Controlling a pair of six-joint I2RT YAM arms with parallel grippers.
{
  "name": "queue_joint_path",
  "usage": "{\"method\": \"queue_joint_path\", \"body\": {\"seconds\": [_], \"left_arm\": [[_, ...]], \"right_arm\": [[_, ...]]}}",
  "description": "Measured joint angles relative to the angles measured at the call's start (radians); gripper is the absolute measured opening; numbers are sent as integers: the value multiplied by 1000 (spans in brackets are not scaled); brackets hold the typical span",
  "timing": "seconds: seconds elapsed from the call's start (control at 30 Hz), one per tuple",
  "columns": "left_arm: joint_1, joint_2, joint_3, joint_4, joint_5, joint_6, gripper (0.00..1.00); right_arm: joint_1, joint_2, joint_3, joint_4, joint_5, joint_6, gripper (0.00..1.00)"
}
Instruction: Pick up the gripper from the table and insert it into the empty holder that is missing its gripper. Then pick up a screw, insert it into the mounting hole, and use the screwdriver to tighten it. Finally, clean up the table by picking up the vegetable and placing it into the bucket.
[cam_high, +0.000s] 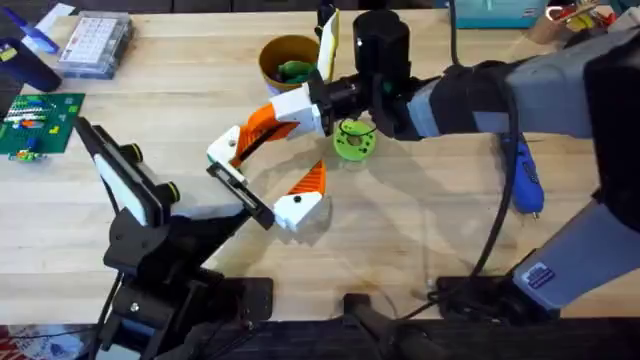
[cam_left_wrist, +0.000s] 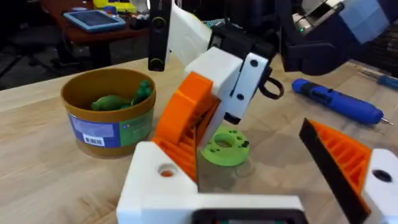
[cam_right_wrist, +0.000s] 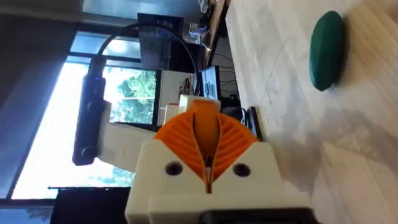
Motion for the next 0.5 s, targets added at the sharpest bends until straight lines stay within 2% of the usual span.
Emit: {"method": "queue_joint_path", "body": {"seconds": [0.1, 0.13, 0.17, 0.37, 0.43, 0.5], "left_arm": [[0, 0, 0, 0, 0, 0, 990], [0, 0, 0, 0, 0, 0, 990], [-1, 0, 0, 0, 17, 0, 989], [-6, 0, 0, 12, 36, 5, 989], [-6, 0, 0, 8, 41, 5, 989], [-6, 0, -1, 3, 44, 5, 989]], "right_arm": [[0, 0, 0, 0, 1, 0, 8], [0, 0, 0, -1, 0, 0, 39], [7, 0, 0, 9, -2, -1, 171], [15, 0, 0, 67, -13, -1, 240], [14, 0, 0, 68, -21, 0, 280], [12, 0, 0, 73, -32, -1, 371]]}}
